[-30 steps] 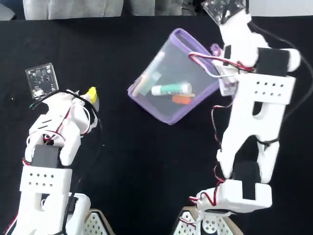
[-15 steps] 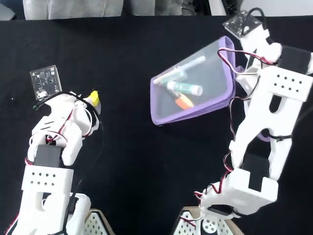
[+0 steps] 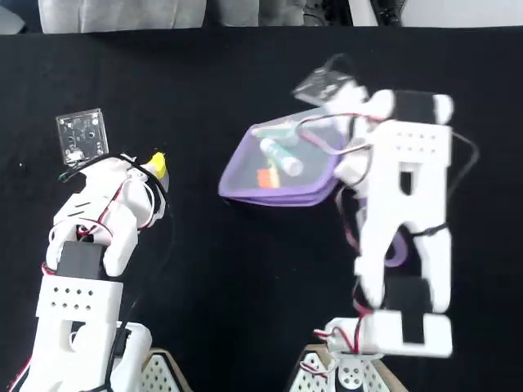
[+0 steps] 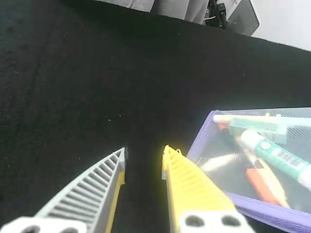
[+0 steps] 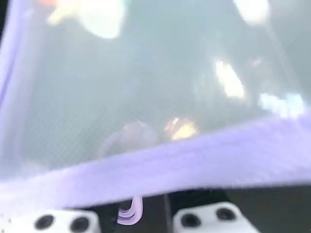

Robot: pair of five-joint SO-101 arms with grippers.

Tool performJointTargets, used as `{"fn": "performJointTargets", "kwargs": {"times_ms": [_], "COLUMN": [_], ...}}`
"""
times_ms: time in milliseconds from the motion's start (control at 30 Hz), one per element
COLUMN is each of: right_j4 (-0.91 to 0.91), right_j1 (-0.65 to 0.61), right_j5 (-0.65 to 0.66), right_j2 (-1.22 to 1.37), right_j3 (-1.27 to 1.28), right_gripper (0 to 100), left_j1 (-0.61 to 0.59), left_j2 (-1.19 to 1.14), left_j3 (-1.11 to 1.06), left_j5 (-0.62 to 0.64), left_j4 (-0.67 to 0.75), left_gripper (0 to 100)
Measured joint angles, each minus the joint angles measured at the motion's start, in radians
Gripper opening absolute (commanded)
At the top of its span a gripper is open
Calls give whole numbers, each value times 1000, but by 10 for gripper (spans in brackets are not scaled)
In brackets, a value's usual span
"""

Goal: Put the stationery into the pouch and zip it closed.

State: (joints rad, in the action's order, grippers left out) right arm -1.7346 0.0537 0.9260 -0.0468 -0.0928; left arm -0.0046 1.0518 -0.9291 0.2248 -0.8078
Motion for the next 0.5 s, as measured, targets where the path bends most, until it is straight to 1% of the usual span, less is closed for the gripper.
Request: {"fn": "performJointTargets", "kwargs": {"times_ms": [133,267,367,500], "right_j4": [0,0,0,0], "right_j1": [-146,-267,-325,-350], "right_j5": [-48,-109,-149,-172], "right_j2": [-115,-186,-212,-215], "right_j3": [69,83,83,86], "right_gripper": [11,11,11,11], "left_j1": [8,104,183,209], "left_j2": [0,0,14,129], "left_j3": [-6,-8,-8,-37], "left_j5": [-41,-121,-167,-204], "left_j4": [-14,-68,-97,-100], "left_gripper": [134,134,134,135]}}
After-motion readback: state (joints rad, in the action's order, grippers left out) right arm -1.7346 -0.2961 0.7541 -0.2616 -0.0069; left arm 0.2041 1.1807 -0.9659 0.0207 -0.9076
